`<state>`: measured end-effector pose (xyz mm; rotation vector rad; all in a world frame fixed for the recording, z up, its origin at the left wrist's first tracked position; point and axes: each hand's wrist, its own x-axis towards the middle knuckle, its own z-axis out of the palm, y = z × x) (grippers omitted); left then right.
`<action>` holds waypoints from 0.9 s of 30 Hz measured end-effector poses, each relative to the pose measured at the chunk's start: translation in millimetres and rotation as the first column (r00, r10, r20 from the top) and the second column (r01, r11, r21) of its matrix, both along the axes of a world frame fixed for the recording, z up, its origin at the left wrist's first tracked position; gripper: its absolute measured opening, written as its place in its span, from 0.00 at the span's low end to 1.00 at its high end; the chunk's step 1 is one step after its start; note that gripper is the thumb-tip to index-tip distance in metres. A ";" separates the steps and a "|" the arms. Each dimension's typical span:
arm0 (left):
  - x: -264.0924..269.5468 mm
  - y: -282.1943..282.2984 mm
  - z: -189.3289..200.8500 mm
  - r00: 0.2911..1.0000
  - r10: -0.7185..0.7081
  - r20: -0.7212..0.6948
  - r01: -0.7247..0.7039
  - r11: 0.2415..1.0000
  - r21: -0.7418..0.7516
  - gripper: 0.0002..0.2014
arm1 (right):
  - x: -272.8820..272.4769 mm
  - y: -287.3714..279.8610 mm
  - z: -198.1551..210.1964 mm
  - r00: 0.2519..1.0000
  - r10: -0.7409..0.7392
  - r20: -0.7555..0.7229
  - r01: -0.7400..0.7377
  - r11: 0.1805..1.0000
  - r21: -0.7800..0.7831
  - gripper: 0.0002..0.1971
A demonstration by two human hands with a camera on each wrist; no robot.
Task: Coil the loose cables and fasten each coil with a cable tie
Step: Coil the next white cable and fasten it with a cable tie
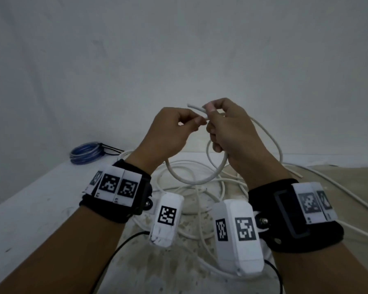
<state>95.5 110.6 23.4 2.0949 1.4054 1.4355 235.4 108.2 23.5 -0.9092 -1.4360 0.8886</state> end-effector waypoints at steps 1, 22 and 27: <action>-1.2 -0.3 0.9 0.999 -0.032 0.013 0.032 0.999 -0.009 0.08 | -0.4 1.4 -1.9 0.999 0.001 0.036 0.000 1.000 -0.011 0.08; -23.6 -10.0 -2.9 0.980 -0.004 0.198 0.022 0.996 -0.091 0.06 | -14.4 1.6 -10.6 0.992 0.122 -0.037 -0.123 0.992 -0.025 0.08; -27.4 -12.1 0.2 0.982 -0.048 0.184 0.091 0.968 -0.234 0.09 | -16.2 4.6 -12.9 0.982 0.077 -0.173 -0.083 0.996 -0.025 0.08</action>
